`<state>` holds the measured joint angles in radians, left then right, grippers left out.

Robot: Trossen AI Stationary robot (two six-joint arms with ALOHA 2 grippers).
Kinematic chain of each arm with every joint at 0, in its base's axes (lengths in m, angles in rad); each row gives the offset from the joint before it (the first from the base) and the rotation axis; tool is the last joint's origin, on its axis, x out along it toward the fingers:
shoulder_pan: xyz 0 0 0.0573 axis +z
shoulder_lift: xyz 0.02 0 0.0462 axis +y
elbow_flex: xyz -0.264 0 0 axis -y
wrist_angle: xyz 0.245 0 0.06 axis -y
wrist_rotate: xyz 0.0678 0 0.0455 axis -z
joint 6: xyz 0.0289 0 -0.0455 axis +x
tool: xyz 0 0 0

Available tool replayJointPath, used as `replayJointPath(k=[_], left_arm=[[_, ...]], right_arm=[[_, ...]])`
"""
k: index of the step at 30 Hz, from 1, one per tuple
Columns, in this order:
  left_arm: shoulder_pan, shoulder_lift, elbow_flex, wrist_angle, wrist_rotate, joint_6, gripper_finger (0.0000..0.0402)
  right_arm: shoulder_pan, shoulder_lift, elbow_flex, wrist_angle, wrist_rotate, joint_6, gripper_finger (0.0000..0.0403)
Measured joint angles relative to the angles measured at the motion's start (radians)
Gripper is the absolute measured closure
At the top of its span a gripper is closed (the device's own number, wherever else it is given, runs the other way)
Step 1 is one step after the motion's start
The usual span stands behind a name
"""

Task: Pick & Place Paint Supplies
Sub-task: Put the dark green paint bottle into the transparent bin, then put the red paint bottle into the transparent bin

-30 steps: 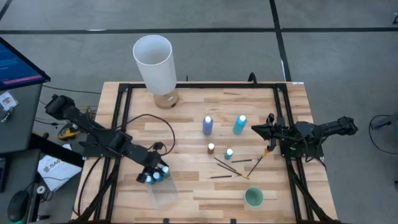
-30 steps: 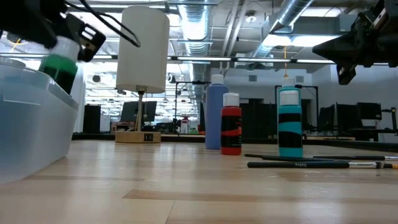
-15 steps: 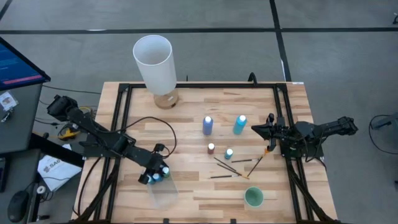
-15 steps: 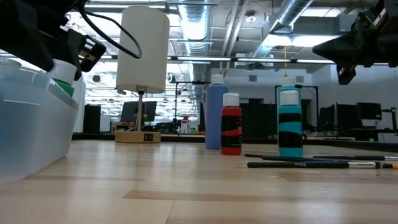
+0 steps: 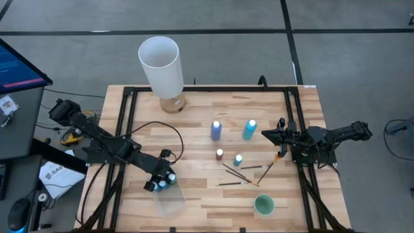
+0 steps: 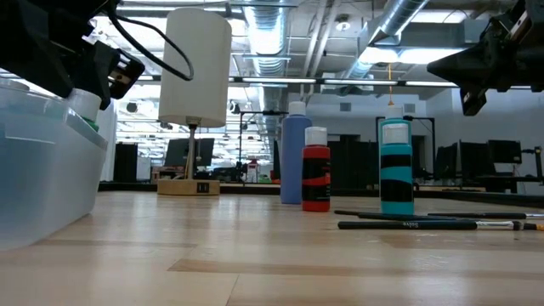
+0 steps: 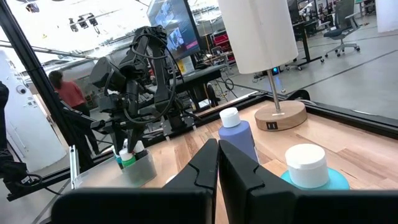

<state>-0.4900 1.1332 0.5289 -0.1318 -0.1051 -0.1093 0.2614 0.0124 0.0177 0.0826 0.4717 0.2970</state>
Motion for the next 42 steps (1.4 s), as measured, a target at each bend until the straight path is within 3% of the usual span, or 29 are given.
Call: replayJointPath(k=[7, 17, 24, 30, 42], left_arm=[[0.0, -0.022, 0.0, 0.001, 0.0, 0.0, 0.0267], [0.031, -0.161, 0.0, 0.033, -0.028, 0.075, 0.0267], [0.105, -0.2, 0.0, 0.25, -0.029, 0.223, 0.0267], [0.217, -0.146, 0.009, 0.468, -0.026, 0.337, 0.0267], [0.366, 0.117, 0.195, 0.477, -0.007, 0.346, 0.0267]], right_arm=[[0.0, 0.0, 0.0, 0.0, 0.0, 0.0, 0.0394], [0.0, 0.0, 0.0, 0.0, 0.0, 0.0, 0.0394], [0.0, 0.0, 0.0, 0.0, 0.0, 0.0, 0.0394], [0.0, 0.0, 0.0, 0.0, 0.0, 0.0, 0.0394], [0.0, 0.0, 0.0, 0.002, 0.0, 0.0, 0.0394]])
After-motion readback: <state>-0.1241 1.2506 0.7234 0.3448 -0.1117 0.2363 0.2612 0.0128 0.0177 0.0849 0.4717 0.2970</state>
